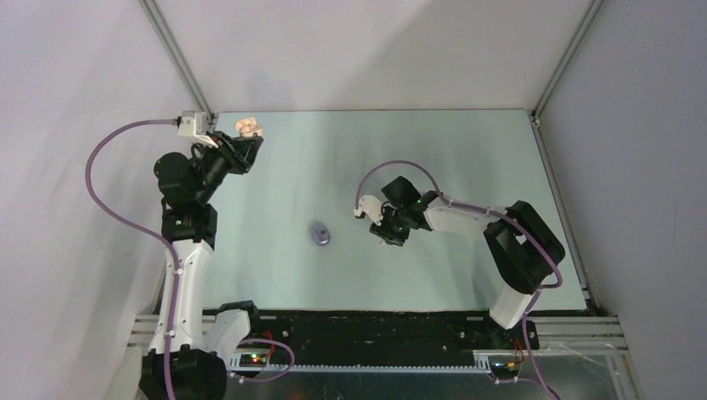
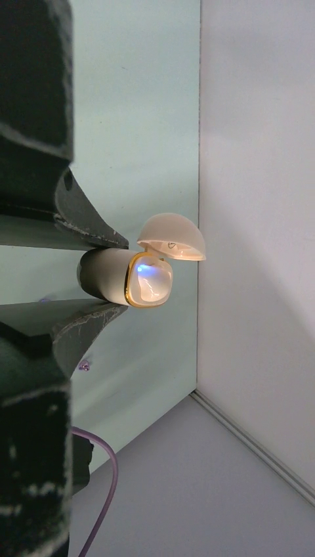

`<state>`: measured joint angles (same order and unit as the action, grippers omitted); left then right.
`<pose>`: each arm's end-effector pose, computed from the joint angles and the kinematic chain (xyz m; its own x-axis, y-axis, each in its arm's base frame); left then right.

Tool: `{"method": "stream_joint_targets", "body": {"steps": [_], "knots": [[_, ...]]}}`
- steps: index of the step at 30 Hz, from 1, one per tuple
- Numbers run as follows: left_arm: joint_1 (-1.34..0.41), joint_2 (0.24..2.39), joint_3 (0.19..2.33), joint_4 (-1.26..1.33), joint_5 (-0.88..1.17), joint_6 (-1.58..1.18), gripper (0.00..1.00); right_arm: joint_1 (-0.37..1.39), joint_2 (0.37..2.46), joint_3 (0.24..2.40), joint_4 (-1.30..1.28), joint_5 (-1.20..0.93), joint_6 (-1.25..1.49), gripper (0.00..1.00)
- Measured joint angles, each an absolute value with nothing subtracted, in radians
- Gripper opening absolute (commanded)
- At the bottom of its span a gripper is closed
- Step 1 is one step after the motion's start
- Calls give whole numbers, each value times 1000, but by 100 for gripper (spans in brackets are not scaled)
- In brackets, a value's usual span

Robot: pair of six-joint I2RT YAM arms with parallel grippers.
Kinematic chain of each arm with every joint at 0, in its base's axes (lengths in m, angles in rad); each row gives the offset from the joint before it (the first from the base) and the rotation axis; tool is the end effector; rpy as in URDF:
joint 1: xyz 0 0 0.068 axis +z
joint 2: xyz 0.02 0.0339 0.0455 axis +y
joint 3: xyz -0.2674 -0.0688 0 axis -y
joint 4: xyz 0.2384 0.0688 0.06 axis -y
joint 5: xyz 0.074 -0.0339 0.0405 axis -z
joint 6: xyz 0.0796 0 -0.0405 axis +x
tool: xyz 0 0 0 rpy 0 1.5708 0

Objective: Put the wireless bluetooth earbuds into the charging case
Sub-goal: Pick up the right earbud from the center of the board, then insert the right earbud into the right side groove of the charging case.

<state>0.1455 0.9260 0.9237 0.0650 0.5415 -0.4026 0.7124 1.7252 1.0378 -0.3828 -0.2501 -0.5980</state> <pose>0.2432 -0.0058 0.3956 -0.0937 -0.3531 -0.9309 0.3783 0.8523 -0.3613 0.2565 0.2476 0.1402 -0.1416 -0.8430 -0.5189 -0.9715 0.2190 -0.0908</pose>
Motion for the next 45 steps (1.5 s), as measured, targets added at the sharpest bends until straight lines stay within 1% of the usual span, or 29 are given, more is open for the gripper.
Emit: {"method": "stream_joint_targets", "body": {"steps": [12, 14, 18, 21, 22, 26, 33, 37, 41, 45], "knots": [[146, 920, 917, 72, 541, -403, 0, 743, 1748, 1038, -384, -226, -630, 27], [146, 918, 911, 73, 541, -403, 0, 745, 1750, 1038, -382, -224, -633, 23], [146, 915, 910, 73, 541, -403, 0, 746, 1750, 1038, -381, -221, -649, 10], [146, 914, 910, 73, 542, -402, 0, 748, 1748, 1038, -380, -219, -682, 4], [146, 914, 908, 74, 542, -401, 0, 749, 1747, 1038, -382, -216, -695, 0], [141, 916, 888, 70, 553, -380, 0, 752, 1695, 1031, -405, -184, -791, 0], [83, 953, 849, 68, 587, -300, 0, 767, 1403, 1044, -418, -76, -1003, 0], [29, 988, 815, 101, 665, -266, 0, 799, 1284, 1078, -389, -21, -1090, 0], [-31, 1018, 805, 165, 768, -263, 0, 839, 1214, 1089, -336, 16, -1166, 0], [-102, 1025, 805, 221, 835, -263, 0, 892, 1189, 1089, -230, 47, -1246, 0]]}}
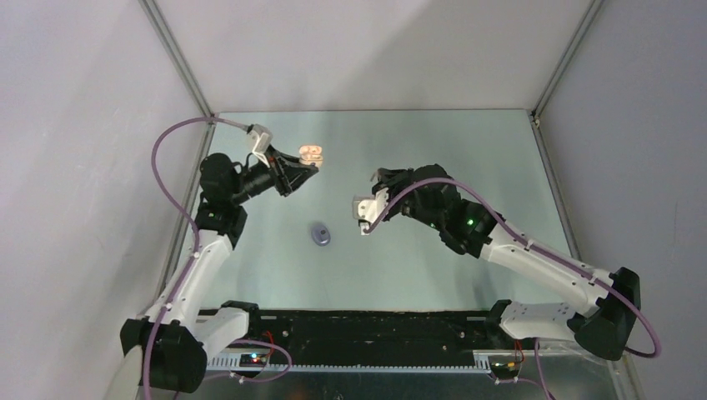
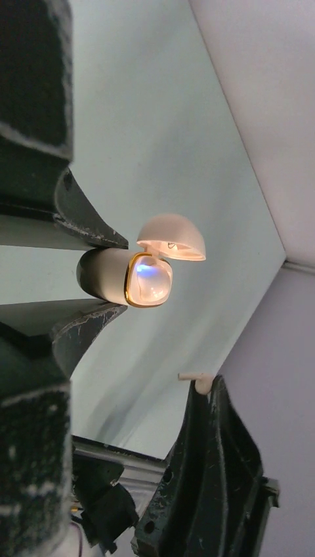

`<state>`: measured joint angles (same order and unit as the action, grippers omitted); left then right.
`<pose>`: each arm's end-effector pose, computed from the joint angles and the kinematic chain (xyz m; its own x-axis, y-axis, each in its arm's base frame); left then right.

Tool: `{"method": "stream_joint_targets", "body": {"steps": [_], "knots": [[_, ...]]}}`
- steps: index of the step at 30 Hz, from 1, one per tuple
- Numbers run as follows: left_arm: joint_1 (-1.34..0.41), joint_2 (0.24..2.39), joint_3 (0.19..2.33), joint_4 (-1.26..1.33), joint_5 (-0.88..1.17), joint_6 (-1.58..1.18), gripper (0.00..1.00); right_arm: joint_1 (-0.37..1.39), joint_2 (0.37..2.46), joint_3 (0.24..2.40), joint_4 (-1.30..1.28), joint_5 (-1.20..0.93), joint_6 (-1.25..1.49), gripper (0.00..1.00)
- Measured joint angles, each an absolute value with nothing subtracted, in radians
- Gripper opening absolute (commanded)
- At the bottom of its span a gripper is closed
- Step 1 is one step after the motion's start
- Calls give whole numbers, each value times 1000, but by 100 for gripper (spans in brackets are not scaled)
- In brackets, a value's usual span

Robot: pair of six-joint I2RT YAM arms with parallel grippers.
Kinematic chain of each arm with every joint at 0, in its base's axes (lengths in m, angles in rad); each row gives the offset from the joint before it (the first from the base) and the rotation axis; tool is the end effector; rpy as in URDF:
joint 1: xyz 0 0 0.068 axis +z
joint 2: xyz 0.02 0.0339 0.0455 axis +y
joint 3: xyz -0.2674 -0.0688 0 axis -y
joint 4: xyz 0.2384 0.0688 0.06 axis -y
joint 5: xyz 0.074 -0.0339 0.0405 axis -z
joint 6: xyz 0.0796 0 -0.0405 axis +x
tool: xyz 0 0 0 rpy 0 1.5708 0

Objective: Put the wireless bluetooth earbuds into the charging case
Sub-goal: Insert the right earbud into the right side groove of the charging case.

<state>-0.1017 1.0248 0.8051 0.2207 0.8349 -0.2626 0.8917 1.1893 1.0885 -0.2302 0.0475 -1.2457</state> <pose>0.2470 -0.0845 0.3488 -0.2082 -0.1539 -0.9659 0.7782 0.5722 -0.2589 0.1969 0.2380 0.3475 0.6446 -0.7084 -0.2874 -0.4327 -0.0281 -0.9011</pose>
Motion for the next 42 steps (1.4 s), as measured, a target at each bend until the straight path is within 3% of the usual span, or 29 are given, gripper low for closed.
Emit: {"method": "stream_joint_targets", "body": {"steps": [8, 19, 42], "knots": [[-260, 978, 746, 302, 710, -235, 0, 1009, 1214, 1089, 64, 136, -1412, 0], [-332, 926, 707, 408, 547, -130, 0, 1076, 1280, 1089, 281, 179, -1548, 0], [-354, 913, 695, 474, 556, -26, 0, 1077, 1393, 1150, 355, 250, -1655, 0]]}}
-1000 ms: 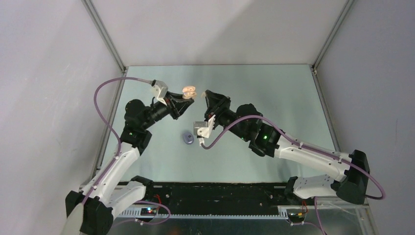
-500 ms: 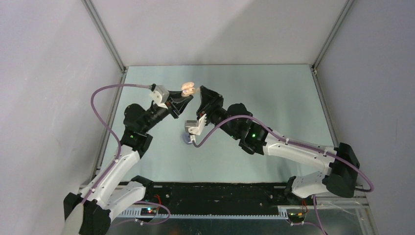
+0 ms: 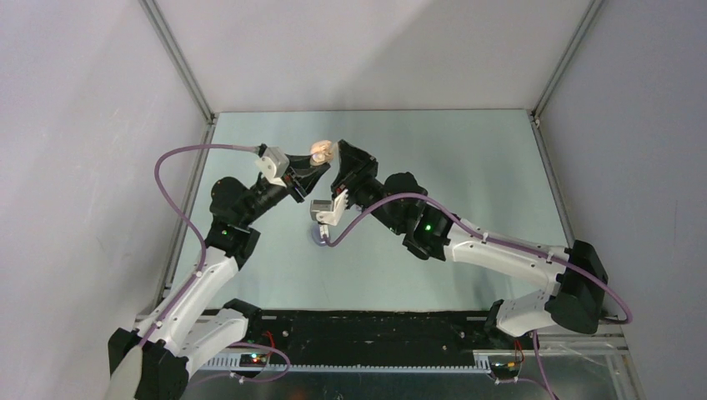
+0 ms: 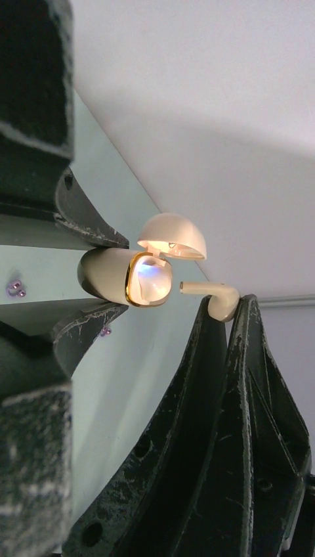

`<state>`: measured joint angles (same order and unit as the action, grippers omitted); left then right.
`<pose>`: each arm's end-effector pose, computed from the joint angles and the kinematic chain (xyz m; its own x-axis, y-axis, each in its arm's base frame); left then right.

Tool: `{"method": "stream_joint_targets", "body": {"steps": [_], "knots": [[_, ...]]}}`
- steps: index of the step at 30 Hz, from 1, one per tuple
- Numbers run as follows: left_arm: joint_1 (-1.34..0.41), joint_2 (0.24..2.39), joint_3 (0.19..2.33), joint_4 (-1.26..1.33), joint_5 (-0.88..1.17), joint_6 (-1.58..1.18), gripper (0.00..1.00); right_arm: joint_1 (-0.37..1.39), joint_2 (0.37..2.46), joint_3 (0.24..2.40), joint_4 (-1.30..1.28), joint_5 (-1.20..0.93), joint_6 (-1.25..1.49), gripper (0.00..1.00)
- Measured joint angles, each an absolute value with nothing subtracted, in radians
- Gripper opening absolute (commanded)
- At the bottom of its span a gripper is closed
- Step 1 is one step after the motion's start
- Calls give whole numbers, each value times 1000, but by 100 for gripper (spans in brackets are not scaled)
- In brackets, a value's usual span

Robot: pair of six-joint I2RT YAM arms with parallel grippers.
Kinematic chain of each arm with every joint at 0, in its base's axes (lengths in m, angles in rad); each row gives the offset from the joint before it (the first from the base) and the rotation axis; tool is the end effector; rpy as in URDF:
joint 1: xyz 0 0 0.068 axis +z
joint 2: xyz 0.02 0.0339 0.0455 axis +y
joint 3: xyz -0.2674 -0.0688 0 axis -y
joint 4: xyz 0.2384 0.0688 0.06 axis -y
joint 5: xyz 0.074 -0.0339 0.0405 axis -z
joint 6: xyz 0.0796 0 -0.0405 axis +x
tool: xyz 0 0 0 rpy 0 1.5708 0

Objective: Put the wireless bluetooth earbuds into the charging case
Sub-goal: Insert the right earbud into the right side groove of the charging case.

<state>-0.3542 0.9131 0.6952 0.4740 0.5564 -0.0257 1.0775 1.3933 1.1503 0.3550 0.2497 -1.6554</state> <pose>0.2098 -0.1224 0.3680 0.2176 -0.1037 -0.9705 0.7796 0.6168 0.1089 0.1920 0.3155 0.3945 0.7301 -0.6810 0.0565 0.1150 0.0410 -0.9925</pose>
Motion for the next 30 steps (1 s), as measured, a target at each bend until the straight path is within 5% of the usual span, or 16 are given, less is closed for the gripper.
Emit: {"method": "stream_joint_targets", "body": {"steps": [30], "knots": [[-355, 911, 683, 517, 550, -128, 0, 1076, 1409, 1162, 292, 209, -1814, 5]]}}
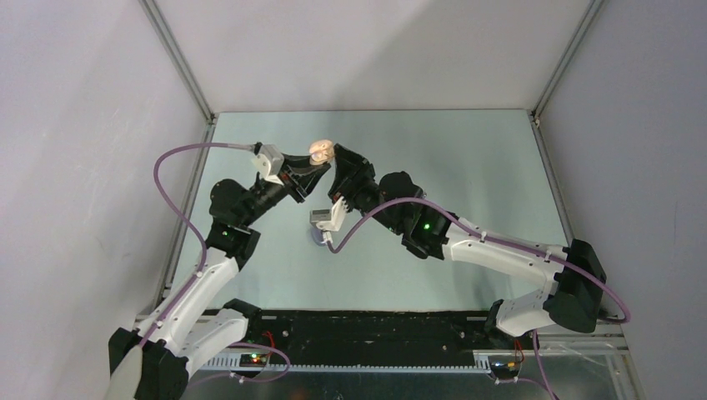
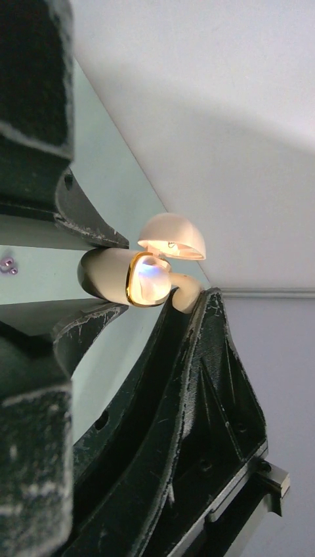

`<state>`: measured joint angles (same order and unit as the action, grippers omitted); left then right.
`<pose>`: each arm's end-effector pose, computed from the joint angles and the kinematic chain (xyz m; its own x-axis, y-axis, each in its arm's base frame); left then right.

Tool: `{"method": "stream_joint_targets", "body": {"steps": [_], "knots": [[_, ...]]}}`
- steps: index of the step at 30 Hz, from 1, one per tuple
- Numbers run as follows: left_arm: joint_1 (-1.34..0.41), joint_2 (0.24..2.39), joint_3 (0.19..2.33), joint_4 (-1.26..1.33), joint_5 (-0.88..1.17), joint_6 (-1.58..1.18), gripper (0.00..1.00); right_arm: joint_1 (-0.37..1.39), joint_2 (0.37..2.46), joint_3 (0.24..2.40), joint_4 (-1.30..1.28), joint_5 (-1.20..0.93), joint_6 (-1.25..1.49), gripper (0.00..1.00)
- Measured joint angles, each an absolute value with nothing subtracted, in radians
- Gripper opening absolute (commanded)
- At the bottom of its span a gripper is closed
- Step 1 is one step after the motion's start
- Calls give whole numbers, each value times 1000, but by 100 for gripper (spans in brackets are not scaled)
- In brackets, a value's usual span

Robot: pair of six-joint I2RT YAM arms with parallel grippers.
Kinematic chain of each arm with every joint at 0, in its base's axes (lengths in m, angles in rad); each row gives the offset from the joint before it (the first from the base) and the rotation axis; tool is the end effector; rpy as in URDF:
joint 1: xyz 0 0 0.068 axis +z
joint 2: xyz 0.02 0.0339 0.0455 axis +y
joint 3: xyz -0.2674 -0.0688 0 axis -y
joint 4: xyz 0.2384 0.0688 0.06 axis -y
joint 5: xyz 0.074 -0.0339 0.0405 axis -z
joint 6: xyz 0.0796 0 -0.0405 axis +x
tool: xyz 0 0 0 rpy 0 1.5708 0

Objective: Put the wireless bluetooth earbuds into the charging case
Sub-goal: Insert the right earbud into the right side groove of the charging case.

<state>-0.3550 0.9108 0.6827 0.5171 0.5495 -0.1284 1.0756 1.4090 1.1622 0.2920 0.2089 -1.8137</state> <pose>0.2086 -0.1217 0.3697 0.1670 -0.1784 -0.9697 0.7937 0.6078 0.0249 0.1925 0.3216 0.3842 0.7348 -0.6377 0.2312 0.2042 -0.1171 -0.9719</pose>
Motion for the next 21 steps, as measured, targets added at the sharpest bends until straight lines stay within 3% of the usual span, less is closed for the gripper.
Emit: {"method": "stream_joint_targets", "body": {"steps": [3, 5, 8, 10, 15, 21], "knots": [[-355, 914, 682, 522, 548, -141, 0, 1074, 1408, 1163, 274, 198, -1835, 17], [-355, 916, 678, 530, 547, -144, 0, 1072, 1408, 1166, 265, 192, -1843, 29], [-355, 916, 665, 545, 543, -150, 0, 1071, 1405, 1166, 244, 179, -1860, 56], [-355, 916, 658, 554, 541, -150, 0, 1074, 1404, 1166, 228, 161, -1868, 66], [-356, 916, 647, 566, 541, -149, 0, 1077, 1394, 1168, 196, 141, -1886, 76], [-354, 913, 635, 567, 556, -144, 0, 1077, 1298, 1253, -91, 139, -1743, 98]]}}
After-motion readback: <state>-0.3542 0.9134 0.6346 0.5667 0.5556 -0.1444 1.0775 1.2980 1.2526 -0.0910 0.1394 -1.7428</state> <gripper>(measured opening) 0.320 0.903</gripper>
